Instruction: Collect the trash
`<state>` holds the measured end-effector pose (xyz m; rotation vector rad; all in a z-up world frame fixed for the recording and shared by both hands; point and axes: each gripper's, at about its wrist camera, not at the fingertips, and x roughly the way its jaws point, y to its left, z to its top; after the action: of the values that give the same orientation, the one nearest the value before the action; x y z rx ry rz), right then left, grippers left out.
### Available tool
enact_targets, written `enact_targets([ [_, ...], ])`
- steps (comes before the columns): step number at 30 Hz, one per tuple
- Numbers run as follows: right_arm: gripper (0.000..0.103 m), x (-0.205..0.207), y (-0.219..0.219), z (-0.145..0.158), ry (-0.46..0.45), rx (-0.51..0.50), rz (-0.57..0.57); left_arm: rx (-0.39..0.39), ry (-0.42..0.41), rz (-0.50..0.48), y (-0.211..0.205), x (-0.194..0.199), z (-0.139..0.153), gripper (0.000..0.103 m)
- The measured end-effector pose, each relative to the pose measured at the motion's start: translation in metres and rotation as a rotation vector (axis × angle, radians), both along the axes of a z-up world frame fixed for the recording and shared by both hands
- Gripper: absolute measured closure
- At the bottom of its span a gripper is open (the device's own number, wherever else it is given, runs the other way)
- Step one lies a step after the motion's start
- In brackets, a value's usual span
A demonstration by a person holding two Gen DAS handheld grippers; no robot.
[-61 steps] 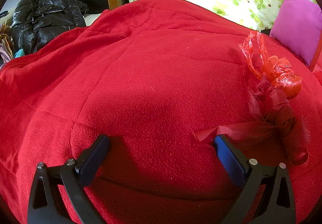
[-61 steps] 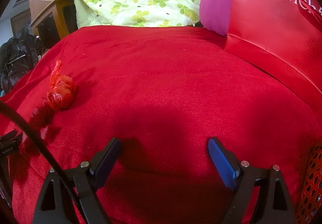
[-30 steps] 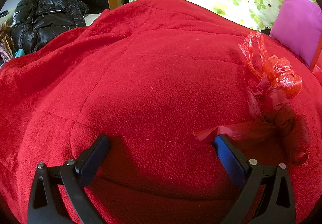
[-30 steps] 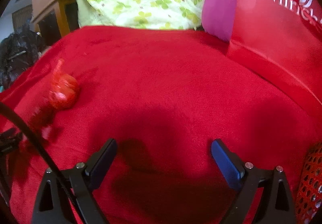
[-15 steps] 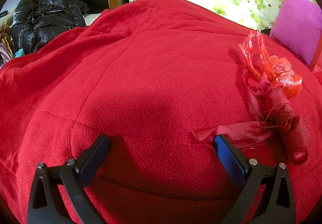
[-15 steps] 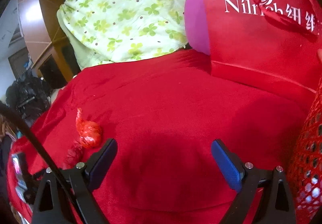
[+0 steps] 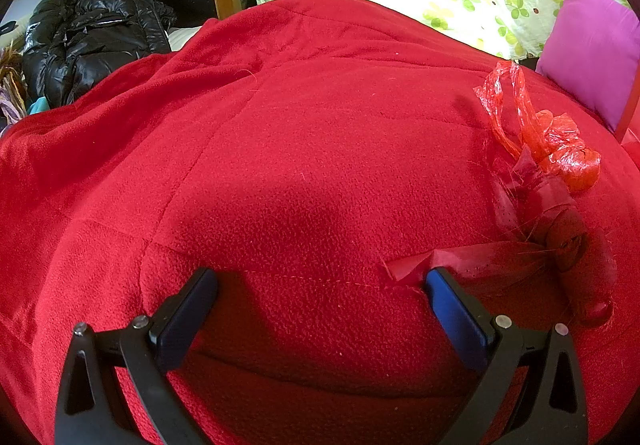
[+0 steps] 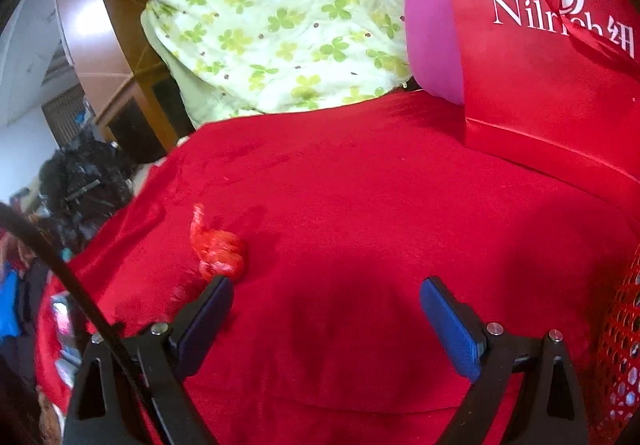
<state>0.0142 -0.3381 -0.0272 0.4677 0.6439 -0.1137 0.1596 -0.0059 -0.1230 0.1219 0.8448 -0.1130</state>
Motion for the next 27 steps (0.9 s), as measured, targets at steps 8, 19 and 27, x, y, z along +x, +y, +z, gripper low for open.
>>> enact_targets([
  [8, 0.007, -0.01, 0.001, 0.009, -0.045, -0.034, -0.015, -0.002, -0.001, 0.0, 0.0, 0.0, 0.001, 0.0],
  [19, 0.007, 0.011, 0.01, -0.01, 0.021, -0.113, -0.008, -0.001, 0.0, 0.001, 0.0, -0.001, 0.0, 0.0],
  [27, 0.007, 0.02, 0.014, -0.013, 0.071, -0.107, -0.012, -0.001, -0.001, 0.001, 0.0, 0.0, 0.0, 0.0],
])
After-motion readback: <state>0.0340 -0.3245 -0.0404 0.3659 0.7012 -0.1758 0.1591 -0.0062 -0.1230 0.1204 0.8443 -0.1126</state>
